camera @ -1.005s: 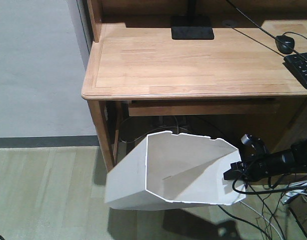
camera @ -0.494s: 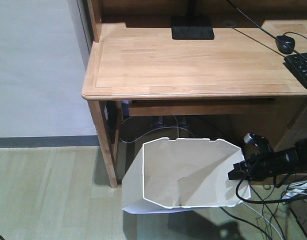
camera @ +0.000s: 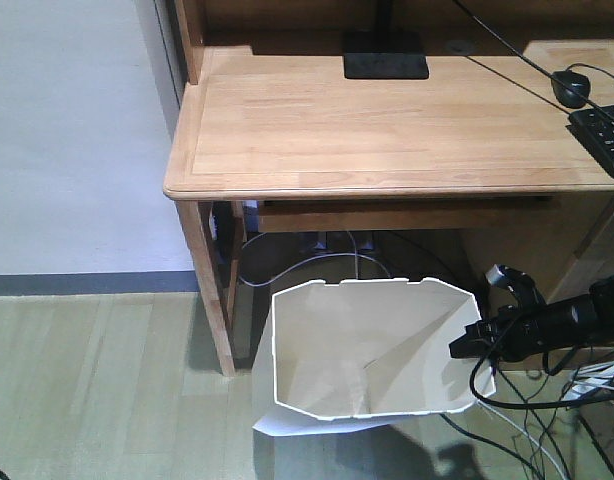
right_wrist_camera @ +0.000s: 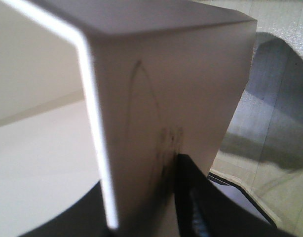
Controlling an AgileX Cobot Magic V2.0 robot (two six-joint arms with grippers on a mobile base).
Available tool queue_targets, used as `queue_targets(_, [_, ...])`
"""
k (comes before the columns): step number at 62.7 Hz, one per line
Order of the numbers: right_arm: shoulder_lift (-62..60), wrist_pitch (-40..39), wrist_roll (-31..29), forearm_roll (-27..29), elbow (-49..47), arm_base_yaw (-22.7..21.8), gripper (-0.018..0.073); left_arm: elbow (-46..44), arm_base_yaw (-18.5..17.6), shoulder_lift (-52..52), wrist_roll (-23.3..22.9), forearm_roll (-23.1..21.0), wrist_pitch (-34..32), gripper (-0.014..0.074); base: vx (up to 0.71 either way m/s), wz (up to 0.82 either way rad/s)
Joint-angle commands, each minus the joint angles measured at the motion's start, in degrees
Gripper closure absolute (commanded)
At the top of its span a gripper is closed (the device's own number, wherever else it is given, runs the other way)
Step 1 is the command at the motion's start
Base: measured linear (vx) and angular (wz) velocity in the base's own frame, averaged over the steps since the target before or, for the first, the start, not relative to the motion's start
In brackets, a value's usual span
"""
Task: Move trash bin to bedside with robot
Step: 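Drive backward and turn toward the bed, holding the bin in the right gripper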
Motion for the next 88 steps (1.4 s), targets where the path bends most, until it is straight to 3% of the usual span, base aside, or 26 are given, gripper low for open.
queue_targets(1, [-4.2,16.14,-0.27,2.8,-0.25,-0.23,0.0563,0.67,0.06,-0.46,-0.79,-0.54,-4.24,0.0603,0.0,0.0])
queue_targets(40, [-4.2,16.14,-0.27,2.8,-0.25,-0.23,0.0563,0.67,0.06,-0.46,-0.79,-0.54,-4.24,0.0603,-0.03,0.09])
queue_targets(88, [-4.2,16.14,-0.27,2.8,-0.25,-0.23,0.0563,0.67,0.06,-0.46,-0.79,-0.54,-4.24,0.0603,-0.11,0.45])
